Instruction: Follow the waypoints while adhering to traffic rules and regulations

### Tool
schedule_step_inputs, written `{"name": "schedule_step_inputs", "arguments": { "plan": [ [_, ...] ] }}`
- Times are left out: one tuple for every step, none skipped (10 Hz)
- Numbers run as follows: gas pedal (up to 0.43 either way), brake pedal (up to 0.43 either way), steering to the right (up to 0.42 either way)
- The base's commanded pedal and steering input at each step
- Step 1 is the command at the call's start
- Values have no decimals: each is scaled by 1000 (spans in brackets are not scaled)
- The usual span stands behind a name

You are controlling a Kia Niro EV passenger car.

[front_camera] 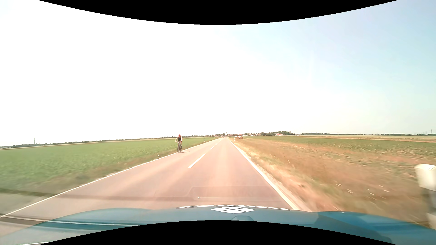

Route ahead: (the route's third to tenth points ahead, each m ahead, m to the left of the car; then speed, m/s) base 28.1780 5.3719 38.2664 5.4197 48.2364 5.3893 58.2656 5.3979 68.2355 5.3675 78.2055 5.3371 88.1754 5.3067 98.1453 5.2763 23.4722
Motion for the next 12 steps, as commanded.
{"name": "schedule_step_inputs", "arguments": {
  "plan": [
    [228, 0, -4],
    [228, 0, -4],
    [228, 0, -3],
    [228, 0, -3],
    [228, 0, -3],
    [228, 0, -3],
    [228, 0, -3],
    [228, 0, -3],
    [228, 0, -3],
    [228, 0, -3],
    [228, 0, -3],
    [228, 0, -2]
  ]
}}
